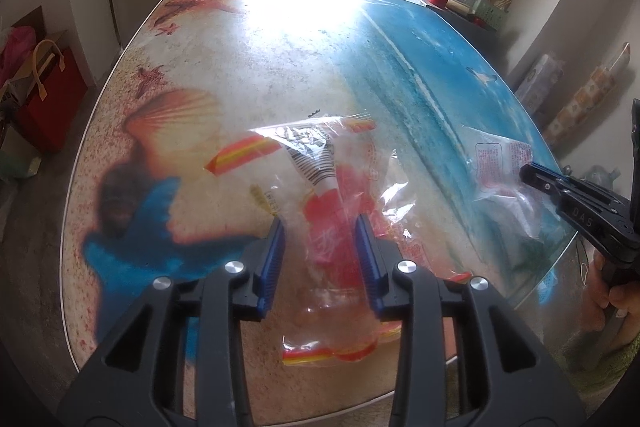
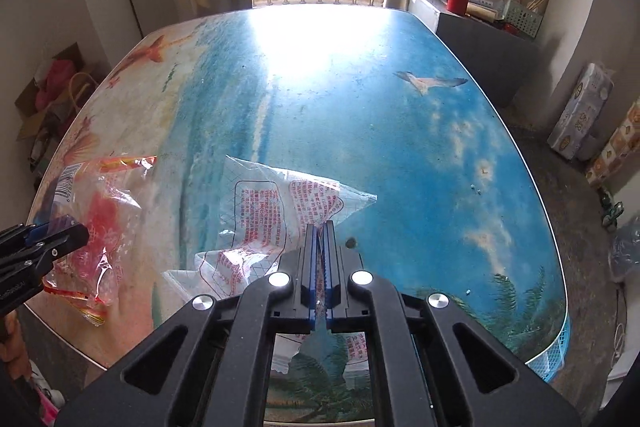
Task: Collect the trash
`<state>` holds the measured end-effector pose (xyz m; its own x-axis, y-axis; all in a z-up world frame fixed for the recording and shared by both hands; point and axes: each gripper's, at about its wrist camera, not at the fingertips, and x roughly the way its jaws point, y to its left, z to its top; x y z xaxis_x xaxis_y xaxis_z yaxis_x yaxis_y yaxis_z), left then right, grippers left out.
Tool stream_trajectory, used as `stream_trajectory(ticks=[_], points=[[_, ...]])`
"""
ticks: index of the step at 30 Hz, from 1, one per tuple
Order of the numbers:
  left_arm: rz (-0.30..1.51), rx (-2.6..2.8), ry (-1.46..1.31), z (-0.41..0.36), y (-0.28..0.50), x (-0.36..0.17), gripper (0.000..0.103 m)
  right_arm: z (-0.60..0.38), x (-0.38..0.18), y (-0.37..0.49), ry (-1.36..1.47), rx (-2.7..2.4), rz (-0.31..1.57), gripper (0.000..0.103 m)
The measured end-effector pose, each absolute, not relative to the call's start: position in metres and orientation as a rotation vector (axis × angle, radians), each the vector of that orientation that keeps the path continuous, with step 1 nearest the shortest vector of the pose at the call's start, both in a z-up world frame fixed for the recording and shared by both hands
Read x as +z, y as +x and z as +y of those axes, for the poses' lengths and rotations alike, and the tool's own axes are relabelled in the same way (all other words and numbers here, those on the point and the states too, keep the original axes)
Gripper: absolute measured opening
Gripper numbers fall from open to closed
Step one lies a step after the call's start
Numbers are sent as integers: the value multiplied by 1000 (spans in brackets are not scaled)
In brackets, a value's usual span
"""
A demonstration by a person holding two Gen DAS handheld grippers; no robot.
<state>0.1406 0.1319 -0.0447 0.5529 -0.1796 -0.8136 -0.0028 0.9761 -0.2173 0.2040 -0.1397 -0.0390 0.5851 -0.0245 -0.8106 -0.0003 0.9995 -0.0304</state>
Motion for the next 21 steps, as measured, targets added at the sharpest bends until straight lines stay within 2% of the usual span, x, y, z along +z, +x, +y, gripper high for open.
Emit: stream_trajectory(ticks=[4, 7, 8, 11, 14, 21], points=[[973, -98, -186, 129, 141, -45, 28, -160, -37, 199, 56, 3, 945, 3], [969, -94, -179, 128, 140, -44, 26, -172, -39, 199, 155, 57, 965, 9], [968, -92, -176, 127, 139, -44, 26, -177, -39, 199, 185, 59, 967, 21], [963, -88, -161, 126, 140, -43, 25, -190, -38, 199, 284, 71, 970, 48], [960, -83, -152, 123, 139, -42, 25, -195, -42, 202, 343, 82, 990, 52], [956, -74, -132, 120, 140, -41, 24, -176, -58, 210, 299, 37, 1044, 53]])
